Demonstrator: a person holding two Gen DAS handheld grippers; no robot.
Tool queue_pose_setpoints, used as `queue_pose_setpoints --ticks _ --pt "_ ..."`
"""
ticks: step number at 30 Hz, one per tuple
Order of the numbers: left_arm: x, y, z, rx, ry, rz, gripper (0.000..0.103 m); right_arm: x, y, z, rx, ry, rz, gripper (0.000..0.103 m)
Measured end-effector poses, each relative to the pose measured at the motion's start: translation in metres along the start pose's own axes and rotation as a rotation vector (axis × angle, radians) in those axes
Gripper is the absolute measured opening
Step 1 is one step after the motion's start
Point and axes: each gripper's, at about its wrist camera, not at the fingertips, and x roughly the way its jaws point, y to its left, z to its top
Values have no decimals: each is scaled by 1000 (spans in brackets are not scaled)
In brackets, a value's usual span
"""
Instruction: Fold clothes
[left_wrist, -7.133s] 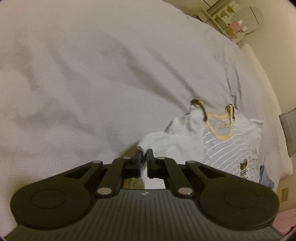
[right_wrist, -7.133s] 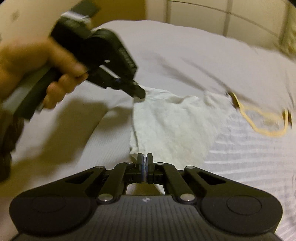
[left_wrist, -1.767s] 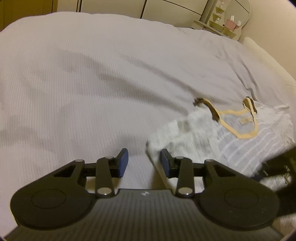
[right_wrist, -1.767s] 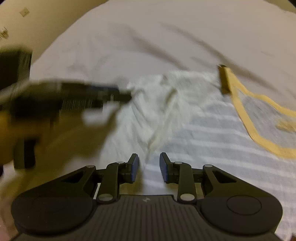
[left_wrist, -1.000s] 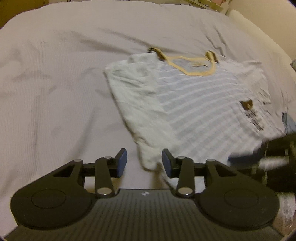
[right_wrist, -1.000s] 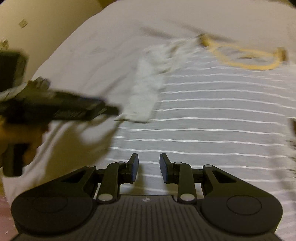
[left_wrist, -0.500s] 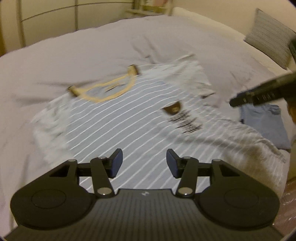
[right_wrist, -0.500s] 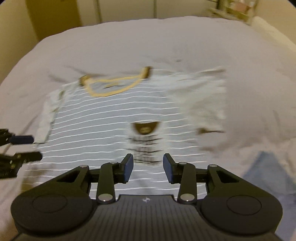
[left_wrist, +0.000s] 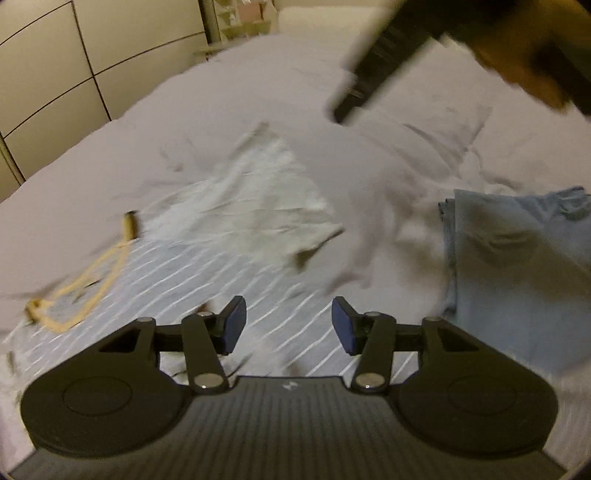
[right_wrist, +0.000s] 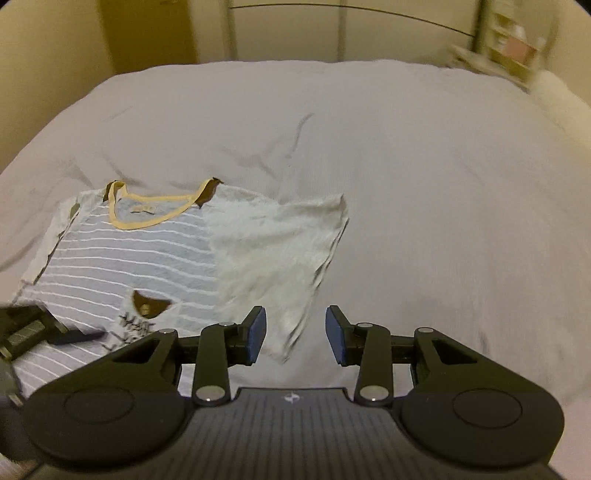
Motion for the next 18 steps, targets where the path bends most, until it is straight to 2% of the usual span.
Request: queue_pose_setpoints --ticks 2,5,9,14,17,18 --pt "21 -21 15 23 11 13 46 10 -22 14 -47 0 44 40" --pt "56 -40 33 58 19 35 46 29 -33 25 -67 10 67 46" --pt "98 -54 46 107 46 67 40 55 -47 41 -94 25 98 46" --pt "125 -54 51 113 52 100 40 87 -64 60 -127 42 136 46" --pt "131 -49 53 84 46 64 31 107 -75 72 -147 53 159 50" --pt "132 -47 52 75 44 57 25 110 -76 74 -142 57 163 50"
